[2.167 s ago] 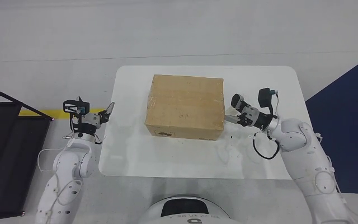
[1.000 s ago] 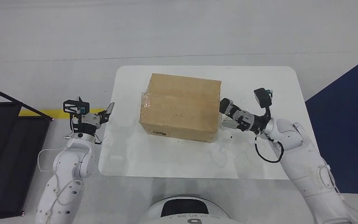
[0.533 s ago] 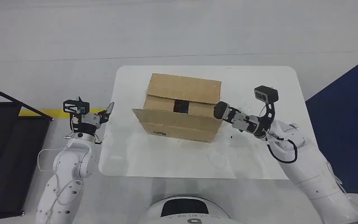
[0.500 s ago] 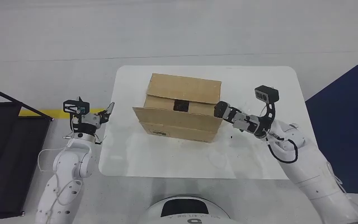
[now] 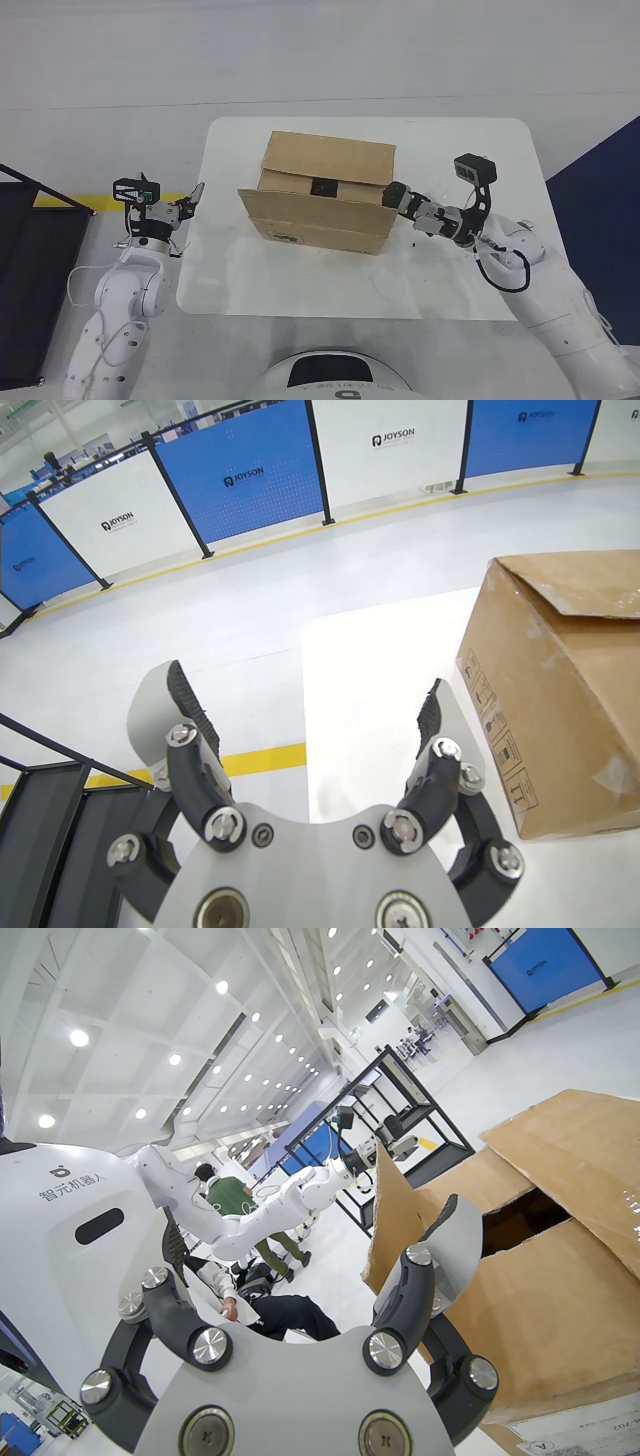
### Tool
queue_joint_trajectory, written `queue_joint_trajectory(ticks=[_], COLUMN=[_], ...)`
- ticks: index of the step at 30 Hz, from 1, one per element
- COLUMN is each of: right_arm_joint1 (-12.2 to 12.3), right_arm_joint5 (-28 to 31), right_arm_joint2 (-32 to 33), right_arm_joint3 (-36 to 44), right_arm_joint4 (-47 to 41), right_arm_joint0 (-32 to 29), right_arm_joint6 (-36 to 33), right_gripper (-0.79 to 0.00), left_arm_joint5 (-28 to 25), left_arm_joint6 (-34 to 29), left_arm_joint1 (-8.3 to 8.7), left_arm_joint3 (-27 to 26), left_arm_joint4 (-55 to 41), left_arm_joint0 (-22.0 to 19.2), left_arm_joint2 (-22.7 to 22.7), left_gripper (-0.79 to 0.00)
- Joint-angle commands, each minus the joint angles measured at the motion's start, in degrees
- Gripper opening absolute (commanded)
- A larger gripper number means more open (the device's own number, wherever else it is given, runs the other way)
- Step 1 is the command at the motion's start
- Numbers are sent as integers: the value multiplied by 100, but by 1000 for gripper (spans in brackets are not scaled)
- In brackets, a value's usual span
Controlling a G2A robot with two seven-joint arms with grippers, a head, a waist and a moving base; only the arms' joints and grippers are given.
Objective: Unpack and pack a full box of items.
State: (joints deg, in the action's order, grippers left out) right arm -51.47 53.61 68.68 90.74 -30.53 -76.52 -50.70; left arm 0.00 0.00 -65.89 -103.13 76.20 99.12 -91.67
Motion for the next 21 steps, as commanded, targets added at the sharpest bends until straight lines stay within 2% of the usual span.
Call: queue_joint_trajectory(ticks=[1,13,17,21], right_arm_joint1=[0,0,-45,-105], right_arm_joint5=[-2,-2,-216,-478], right_arm_joint2=[-1,-1,225,423], right_arm_joint3=[1,1,-66,233], right_arm_joint4=[-9,-9,658,1587], right_arm_joint0=[0,0,73,-48], right_arm_joint6=[-2,-2,838,1804], right_gripper=[0,0,0,0], left_arm_joint5=[0,0,7,-121], left_arm_joint6=[0,0,28,219], left_arm_joint1=[0,0,-2,-2], left_arm_joint3=[0,0,27,210], left_arm_joint4=[0,0,-23,-222], left_arm_joint0=[0,0,-3,27], left_arm_joint2=[0,0,-21,-216], left_gripper=[0,0,0,0])
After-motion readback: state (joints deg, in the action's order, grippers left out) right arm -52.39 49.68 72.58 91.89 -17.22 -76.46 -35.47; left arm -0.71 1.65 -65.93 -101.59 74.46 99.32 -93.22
